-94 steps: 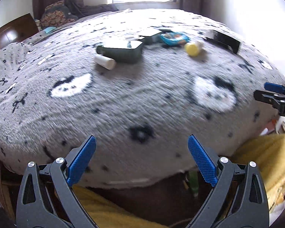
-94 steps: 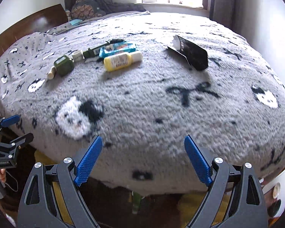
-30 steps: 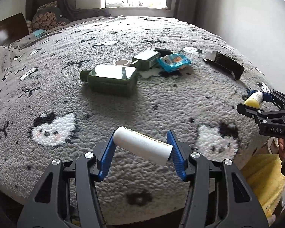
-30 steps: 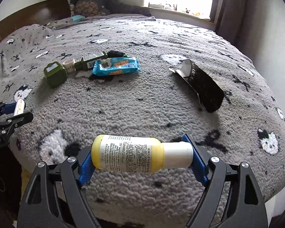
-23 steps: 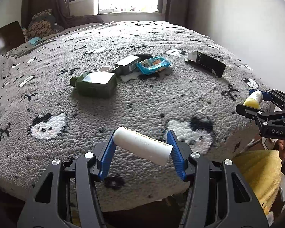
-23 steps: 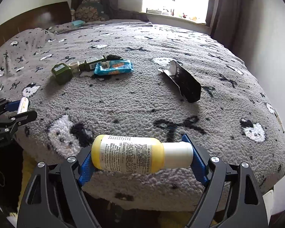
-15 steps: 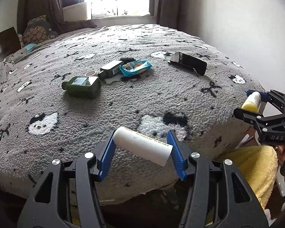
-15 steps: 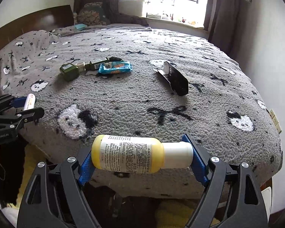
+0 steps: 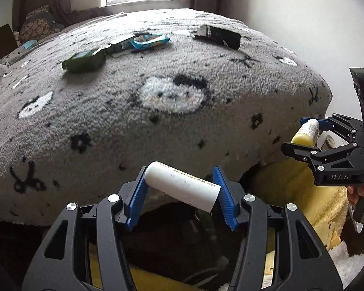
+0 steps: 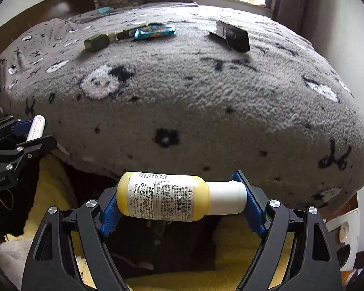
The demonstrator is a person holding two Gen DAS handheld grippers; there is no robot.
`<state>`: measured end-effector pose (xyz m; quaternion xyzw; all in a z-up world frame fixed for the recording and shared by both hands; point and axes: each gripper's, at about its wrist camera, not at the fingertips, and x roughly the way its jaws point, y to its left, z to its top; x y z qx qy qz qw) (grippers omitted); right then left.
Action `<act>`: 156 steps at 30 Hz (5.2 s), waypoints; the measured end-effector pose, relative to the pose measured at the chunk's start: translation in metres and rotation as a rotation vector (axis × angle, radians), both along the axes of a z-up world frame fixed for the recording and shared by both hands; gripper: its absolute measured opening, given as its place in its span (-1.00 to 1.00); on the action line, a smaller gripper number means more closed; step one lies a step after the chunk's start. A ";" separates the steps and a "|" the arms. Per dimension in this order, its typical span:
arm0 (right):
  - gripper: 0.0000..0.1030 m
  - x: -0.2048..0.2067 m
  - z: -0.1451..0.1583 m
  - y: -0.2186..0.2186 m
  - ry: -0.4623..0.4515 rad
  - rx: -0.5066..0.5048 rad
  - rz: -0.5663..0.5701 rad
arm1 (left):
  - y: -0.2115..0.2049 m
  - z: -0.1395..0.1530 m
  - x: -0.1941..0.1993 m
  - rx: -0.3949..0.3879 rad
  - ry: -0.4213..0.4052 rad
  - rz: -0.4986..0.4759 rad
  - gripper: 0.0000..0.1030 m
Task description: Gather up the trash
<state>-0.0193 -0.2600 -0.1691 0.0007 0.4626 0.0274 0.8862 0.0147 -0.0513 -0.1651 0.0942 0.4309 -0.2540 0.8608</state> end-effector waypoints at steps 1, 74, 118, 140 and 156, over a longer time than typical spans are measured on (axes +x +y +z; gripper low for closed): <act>0.61 -0.001 -0.006 0.001 0.016 0.005 -0.003 | 0.000 -0.008 -0.002 0.006 0.019 0.000 0.00; 0.90 0.022 0.001 0.001 -0.007 0.097 -0.106 | 0.033 -0.020 0.015 0.004 0.089 0.058 0.81; 0.90 0.258 0.036 -0.066 -0.114 -0.115 -0.176 | 0.028 0.012 0.300 0.003 0.046 0.332 0.84; -0.49 0.253 0.032 -0.058 -0.051 -0.007 -0.094 | 0.056 0.017 0.275 -0.008 0.017 0.275 0.04; -0.50 0.135 0.065 -0.015 -0.134 -0.020 -0.008 | 0.055 0.063 0.148 -0.063 -0.111 0.212 -0.04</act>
